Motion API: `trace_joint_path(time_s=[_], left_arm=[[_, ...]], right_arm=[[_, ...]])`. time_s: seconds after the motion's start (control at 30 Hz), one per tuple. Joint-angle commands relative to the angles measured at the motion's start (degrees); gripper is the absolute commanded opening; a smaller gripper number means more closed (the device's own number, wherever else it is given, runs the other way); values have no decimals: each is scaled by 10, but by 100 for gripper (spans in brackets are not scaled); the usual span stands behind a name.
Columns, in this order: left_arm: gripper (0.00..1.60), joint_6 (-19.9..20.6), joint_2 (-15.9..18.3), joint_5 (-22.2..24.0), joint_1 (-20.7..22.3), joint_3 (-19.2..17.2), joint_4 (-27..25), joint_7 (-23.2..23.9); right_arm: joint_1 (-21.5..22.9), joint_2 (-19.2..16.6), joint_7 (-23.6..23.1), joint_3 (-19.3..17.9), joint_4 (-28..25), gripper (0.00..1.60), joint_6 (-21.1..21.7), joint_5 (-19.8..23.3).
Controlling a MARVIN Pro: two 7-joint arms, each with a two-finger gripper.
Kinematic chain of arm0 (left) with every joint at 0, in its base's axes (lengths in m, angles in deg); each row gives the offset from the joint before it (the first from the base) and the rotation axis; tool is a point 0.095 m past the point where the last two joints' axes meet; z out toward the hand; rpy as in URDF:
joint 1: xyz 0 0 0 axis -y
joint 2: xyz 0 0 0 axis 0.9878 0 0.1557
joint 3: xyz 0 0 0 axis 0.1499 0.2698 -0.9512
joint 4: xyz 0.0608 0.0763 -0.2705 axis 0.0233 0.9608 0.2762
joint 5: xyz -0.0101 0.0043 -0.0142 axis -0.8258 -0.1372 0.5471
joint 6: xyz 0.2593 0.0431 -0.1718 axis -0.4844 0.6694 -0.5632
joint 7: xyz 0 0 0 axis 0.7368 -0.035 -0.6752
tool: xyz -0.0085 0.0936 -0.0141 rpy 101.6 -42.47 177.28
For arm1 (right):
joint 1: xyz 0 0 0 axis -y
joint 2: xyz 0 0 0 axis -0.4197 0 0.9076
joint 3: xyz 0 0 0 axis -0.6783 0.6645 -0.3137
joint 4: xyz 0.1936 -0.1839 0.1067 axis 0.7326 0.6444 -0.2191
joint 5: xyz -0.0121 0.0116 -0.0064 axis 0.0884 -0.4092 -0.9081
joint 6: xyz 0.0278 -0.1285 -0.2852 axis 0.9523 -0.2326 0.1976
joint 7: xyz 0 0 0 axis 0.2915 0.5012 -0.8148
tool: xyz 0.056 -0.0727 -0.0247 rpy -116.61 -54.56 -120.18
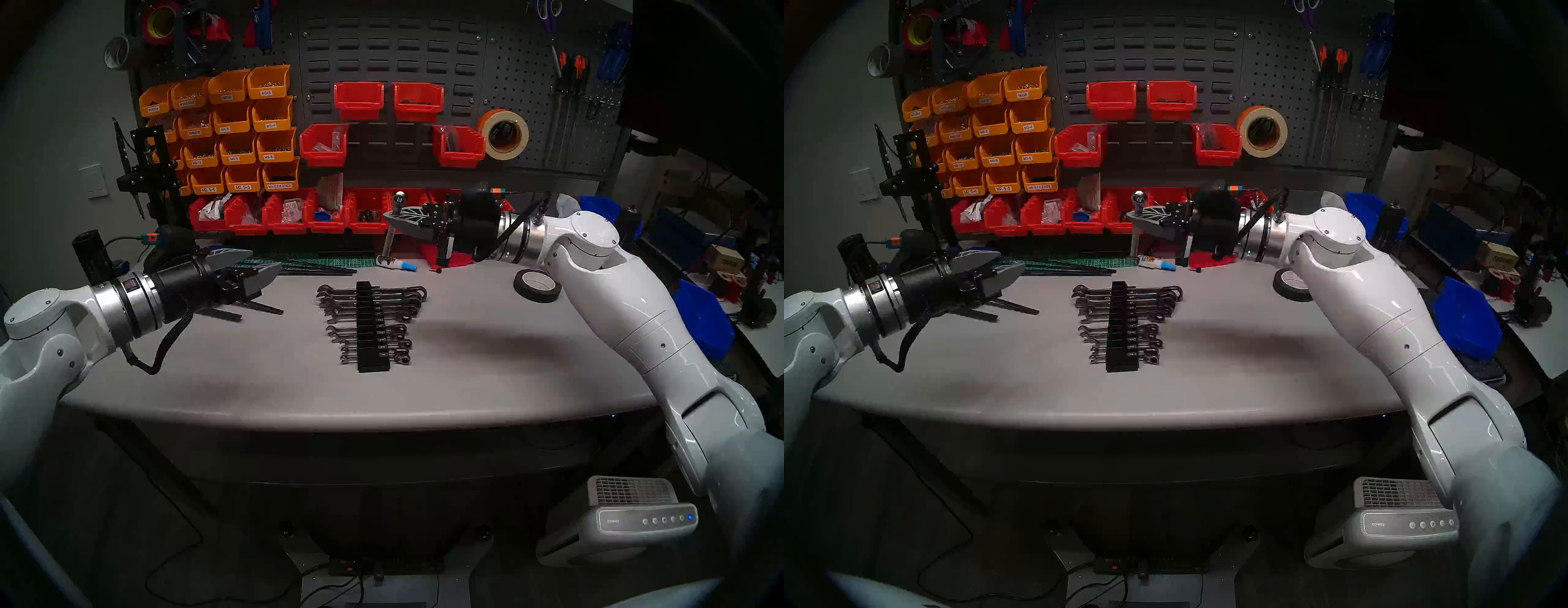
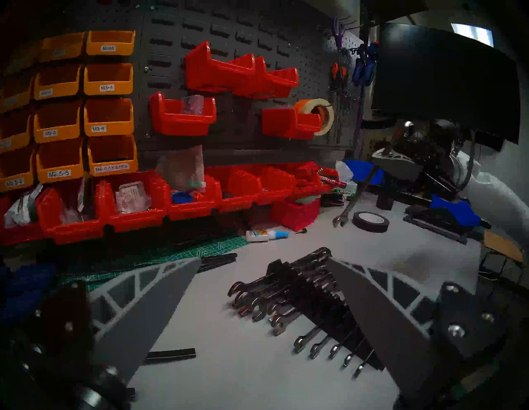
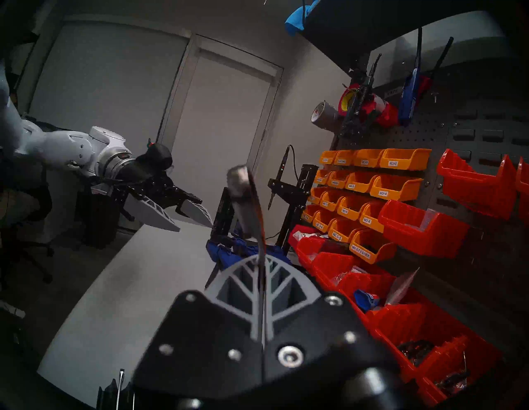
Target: Put the wrenches on the table into the correct slot in the case
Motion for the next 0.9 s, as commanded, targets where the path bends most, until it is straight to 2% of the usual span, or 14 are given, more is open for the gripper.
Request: trace_joint_path(time_s=[0.0, 0.47, 0.67, 0.73, 0.83, 0.87], left_arm=[[160, -1, -4, -12, 2, -26, -8, 5], [160, 12, -10, -23, 6, -25, -10, 2], [160, 14, -12, -25, 8, -25, -10, 2], [160, 13, -9, -15, 14, -13, -5, 0], [160, -5, -6, -23, 19, 12, -7, -10], [160, -12, -13, -6, 26, 27, -16, -14]], right_arm=[[16, -4, 3, -20, -16, 0, 0, 12], [-15, -37, 17, -42, -52, 0, 0, 20], [-20, -38, 22, -45, -56, 0, -2, 23], [-21, -35, 24, -45, -55, 0, -2, 24], [-20, -31, 25, -43, -51, 0, -4, 24], [-19, -28, 24, -41, -48, 0, -5, 23]])
